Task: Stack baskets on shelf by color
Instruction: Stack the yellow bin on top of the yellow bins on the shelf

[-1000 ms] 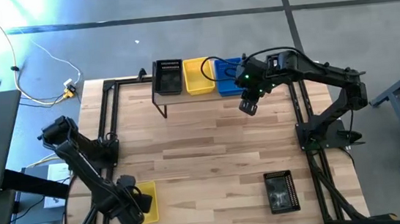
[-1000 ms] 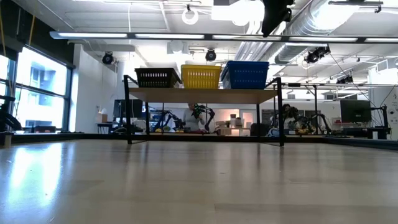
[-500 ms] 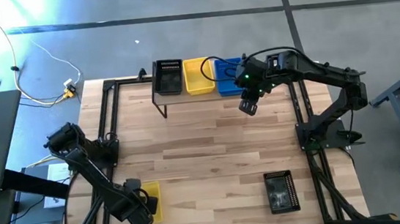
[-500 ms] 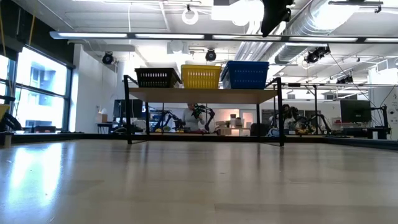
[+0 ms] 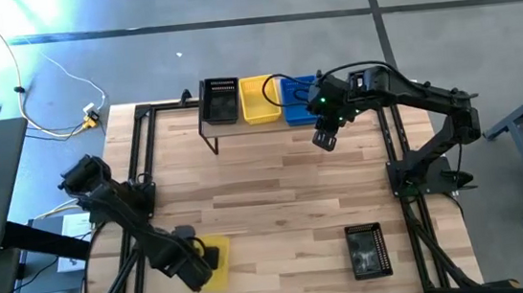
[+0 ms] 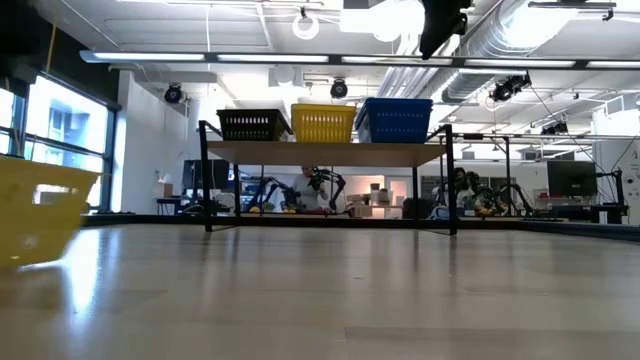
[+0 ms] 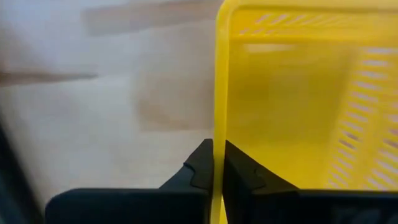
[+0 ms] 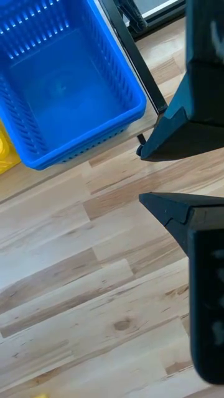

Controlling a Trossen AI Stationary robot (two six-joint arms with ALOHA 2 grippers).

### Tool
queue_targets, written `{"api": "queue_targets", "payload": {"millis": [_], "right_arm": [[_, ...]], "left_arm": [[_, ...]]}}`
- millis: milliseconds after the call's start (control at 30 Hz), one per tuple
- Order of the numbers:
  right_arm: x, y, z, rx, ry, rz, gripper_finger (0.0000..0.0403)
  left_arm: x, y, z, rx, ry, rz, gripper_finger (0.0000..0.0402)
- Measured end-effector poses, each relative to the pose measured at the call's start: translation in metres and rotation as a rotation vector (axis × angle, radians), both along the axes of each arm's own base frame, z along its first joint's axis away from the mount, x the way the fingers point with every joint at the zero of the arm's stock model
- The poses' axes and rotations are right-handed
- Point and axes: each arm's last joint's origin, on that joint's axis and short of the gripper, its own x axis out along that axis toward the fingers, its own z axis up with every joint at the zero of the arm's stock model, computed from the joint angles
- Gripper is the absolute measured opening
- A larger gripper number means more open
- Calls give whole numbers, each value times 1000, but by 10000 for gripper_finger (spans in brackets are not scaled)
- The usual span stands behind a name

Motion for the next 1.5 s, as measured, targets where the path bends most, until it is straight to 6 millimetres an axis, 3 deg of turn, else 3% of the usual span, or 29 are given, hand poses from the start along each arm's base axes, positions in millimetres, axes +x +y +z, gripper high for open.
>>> {"api": "queue_targets", "payload": {"millis": [533, 900, 1233, 1500], "right_arm": [[3, -1, 2, -4, -38, -32, 78], [4, -1, 2, -7, -46, -33, 78], [4, -1, 2, -9, -45, -30, 78], [4, -1, 2, -8, -45, -32, 78]], "left_arm": [[15, 65, 58, 217, -383, 49, 2], [20, 134, 94, 344, -481, -9, 1], [28, 199, 158, 501, -573, -90, 1], [19, 250, 189, 564, -594, -66, 1]]}}
